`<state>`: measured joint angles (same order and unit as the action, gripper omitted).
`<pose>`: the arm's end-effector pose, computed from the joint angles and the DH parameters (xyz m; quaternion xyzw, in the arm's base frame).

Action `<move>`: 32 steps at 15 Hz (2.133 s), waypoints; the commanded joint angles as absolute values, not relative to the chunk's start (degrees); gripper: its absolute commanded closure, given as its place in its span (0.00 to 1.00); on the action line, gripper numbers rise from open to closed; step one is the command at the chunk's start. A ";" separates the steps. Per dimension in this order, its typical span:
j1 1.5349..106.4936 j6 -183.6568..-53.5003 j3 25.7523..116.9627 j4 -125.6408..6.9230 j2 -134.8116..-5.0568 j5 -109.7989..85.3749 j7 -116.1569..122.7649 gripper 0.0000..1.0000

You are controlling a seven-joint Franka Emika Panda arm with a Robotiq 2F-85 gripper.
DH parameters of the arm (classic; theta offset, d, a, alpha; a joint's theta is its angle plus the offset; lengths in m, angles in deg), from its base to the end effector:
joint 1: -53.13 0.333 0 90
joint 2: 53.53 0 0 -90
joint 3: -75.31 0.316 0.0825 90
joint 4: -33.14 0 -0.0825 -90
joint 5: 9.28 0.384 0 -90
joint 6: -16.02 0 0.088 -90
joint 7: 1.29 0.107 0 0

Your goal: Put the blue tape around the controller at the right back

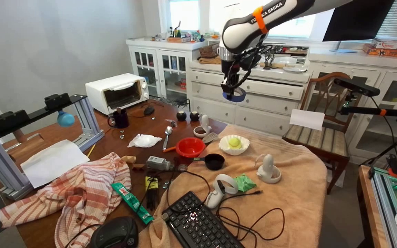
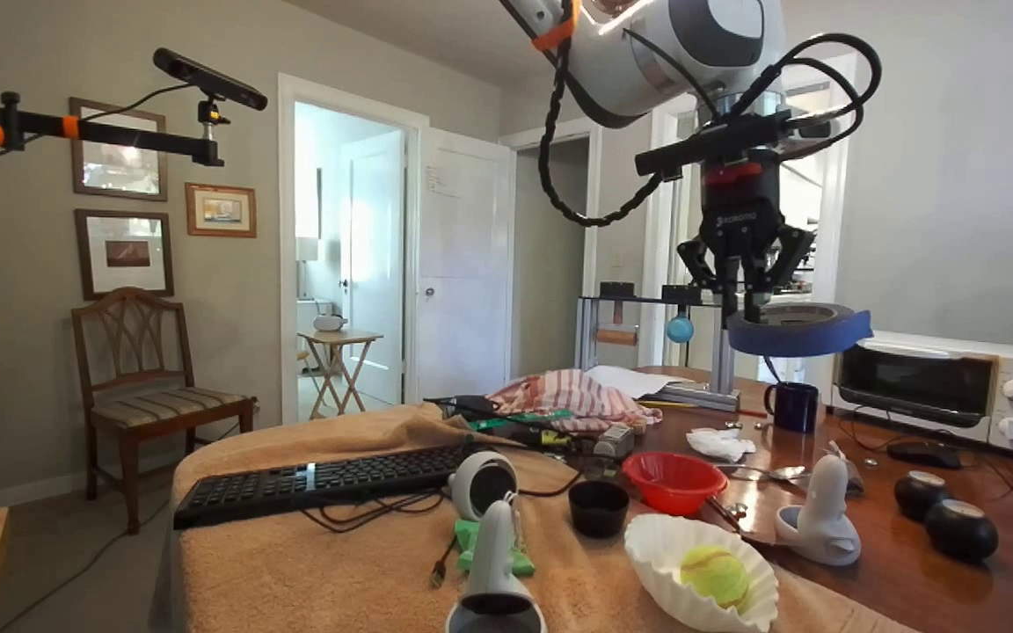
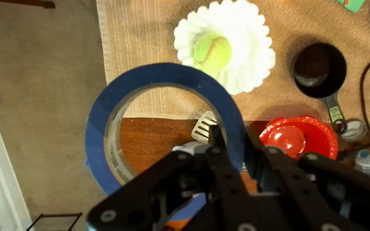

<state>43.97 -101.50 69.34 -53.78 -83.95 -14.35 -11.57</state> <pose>0.6760 -0.1762 0.3560 0.9977 -0.0147 -0.0118 0.0645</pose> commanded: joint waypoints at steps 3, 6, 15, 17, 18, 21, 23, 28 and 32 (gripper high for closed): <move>42.63 -97.58 69.46 -34.10 -97.26 -14.12 -11.17 0.95; 41.40 -95.99 70.27 -26.31 -102.80 -12.81 -11.76 0.95; 41.51 -99.34 70.39 -25.81 -103.95 -13.69 -11.91 0.95; 41.45 -100.36 71.20 -22.13 -106.79 -13.24 -12.92 0.95; 41.51 -101.38 71.59 -20.48 -108.10 -13.20 -13.37 0.95; 42.14 -100.42 72.34 -14.21 -112.64 -13.21 -12.98 0.95; 42.51 -97.60 72.15 -11.41 -114.83 -13.60 -12.42 0.95; 41.67 -96.19 72.76 -6.24 -120.22 -12.91 -13.34 0.95; 41.02 -100.04 73.24 -1.72 -124.25 -12.67 -14.10 0.95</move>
